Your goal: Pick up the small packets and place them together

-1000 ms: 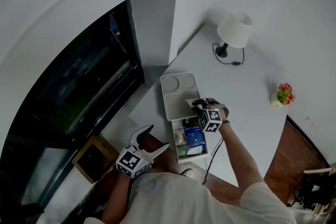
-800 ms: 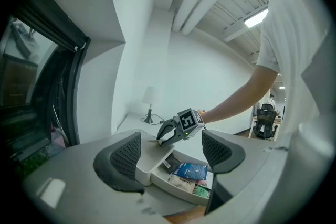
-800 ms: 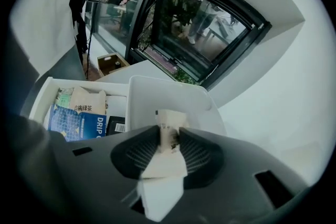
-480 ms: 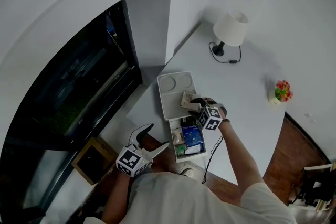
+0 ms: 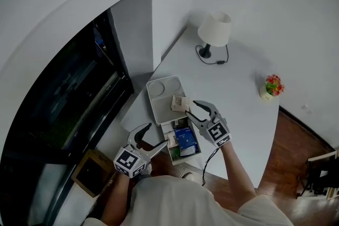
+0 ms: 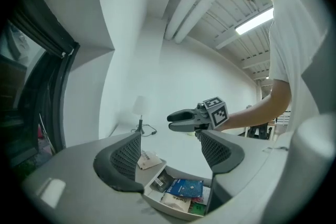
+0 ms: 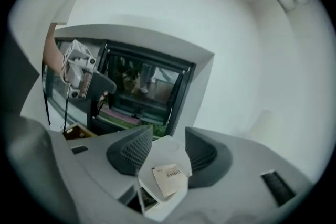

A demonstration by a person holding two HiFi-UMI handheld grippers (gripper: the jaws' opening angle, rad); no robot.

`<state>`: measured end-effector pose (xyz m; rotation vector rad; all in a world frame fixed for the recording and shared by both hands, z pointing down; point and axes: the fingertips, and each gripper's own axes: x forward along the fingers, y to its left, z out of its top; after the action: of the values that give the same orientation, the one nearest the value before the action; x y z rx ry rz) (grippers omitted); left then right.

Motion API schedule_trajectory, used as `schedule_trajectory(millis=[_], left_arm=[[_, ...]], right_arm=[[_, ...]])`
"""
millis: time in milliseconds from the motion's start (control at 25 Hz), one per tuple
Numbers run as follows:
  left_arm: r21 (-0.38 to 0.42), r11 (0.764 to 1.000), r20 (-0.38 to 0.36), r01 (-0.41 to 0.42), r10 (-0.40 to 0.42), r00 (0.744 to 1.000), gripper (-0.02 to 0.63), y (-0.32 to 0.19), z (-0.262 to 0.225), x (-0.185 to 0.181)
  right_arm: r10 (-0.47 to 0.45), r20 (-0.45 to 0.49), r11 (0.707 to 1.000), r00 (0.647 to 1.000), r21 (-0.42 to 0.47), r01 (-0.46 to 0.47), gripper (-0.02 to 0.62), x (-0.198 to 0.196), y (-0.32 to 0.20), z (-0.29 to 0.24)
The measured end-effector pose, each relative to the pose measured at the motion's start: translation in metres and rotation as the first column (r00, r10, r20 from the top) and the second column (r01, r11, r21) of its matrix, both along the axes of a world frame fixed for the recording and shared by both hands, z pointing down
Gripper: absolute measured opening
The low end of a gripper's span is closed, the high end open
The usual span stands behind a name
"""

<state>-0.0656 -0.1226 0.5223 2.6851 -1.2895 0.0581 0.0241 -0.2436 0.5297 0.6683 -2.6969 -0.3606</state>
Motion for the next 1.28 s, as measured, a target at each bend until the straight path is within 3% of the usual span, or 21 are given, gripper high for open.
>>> schedule_trajectory(millis=[160, 400, 640, 840, 1040, 1280], left_arm=[[0.021, 0.999, -0.013, -0.03, 0.031, 0.999, 0.347, -0.002, -0.009, 0.012], [0.046, 0.994, -0.004, -0.094, 0.095, 0.995, 0.347, 0.006, -0.021, 0.035], [0.053, 0.992, -0.007, -0.114, 0.114, 0.993, 0.347, 0.021, -0.029, 0.049], [0.061, 0.989, -0.003, -0.137, 0.137, 0.991, 0.347, 0.029, -0.029, 0.059], [0.061, 0.989, -0.001, -0.135, 0.135, 0.991, 0.347, 0.033, -0.028, 0.062], [0.074, 0.987, 0.001, -0.145, 0.145, 0.989, 0.343, 0.032, -0.034, 0.063]], right_arm=[[0.061, 0.162, 0.998, 0.985, 0.003, -0.063, 0.212, 0.023, 0.029, -0.045], [0.15, 0.353, 0.985, 0.923, -0.129, -0.111, 0.21, 0.066, 0.072, -0.067], [0.24, 0.341, 0.971, 0.909, -0.083, -0.225, 0.21, 0.096, 0.111, -0.072], [0.316, 0.345, 0.949, 0.884, -0.119, -0.292, 0.207, 0.118, 0.132, -0.06], [0.312, 0.328, 0.948, 0.891, -0.174, -0.268, 0.206, 0.119, 0.151, -0.044], [0.325, 0.336, 0.944, 0.884, -0.171, -0.282, 0.202, 0.12, 0.152, -0.044]])
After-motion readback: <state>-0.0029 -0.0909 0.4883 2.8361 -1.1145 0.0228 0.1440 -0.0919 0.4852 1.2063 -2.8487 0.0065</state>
